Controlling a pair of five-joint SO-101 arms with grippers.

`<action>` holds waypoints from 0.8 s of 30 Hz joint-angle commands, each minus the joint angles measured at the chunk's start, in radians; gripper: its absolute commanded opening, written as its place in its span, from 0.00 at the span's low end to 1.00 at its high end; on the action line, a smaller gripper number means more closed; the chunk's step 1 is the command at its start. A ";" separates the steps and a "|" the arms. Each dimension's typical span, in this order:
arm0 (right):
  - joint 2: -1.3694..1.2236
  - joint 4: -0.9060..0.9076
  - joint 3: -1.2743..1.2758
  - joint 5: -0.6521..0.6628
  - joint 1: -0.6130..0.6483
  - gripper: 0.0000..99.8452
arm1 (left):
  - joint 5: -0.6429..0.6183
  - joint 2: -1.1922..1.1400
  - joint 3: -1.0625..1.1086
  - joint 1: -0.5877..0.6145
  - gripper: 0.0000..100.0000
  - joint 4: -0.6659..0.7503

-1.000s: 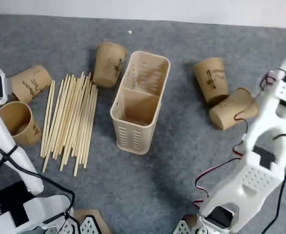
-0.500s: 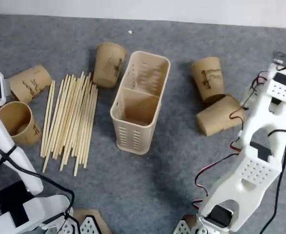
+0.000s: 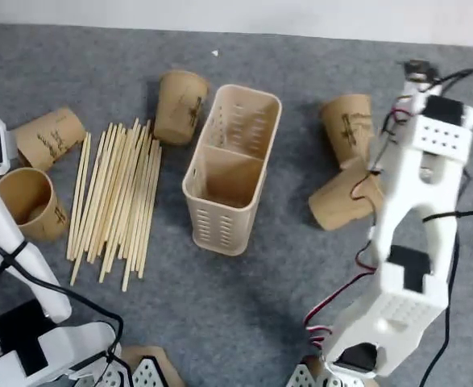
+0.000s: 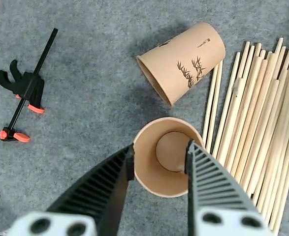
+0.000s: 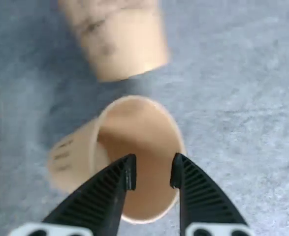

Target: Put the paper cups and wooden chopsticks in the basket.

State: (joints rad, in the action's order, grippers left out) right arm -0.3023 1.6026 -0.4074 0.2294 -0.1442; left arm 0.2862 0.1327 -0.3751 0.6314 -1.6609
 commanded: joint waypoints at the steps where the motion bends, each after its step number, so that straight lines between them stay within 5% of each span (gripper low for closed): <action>1: 0.153 0.024 0.061 0.008 0.122 0.14 | 0.003 0.002 -0.005 0.007 0.20 0.008; 8: 0.280 0.016 0.274 0.006 0.251 0.14 | 0.005 0.001 -0.005 0.007 0.20 0.008; 19: 0.407 0.025 0.298 0.012 0.248 0.14 | 0.005 0.001 -0.005 0.007 0.20 0.008; 24: 0.409 -0.050 0.430 0.112 0.206 0.14 | 0.006 0.001 -0.005 0.024 0.20 0.008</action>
State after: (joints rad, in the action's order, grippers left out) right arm 0.0614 1.6134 -0.0545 0.2892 0.0982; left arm 0.2862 0.1297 -0.3751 0.6314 -1.6609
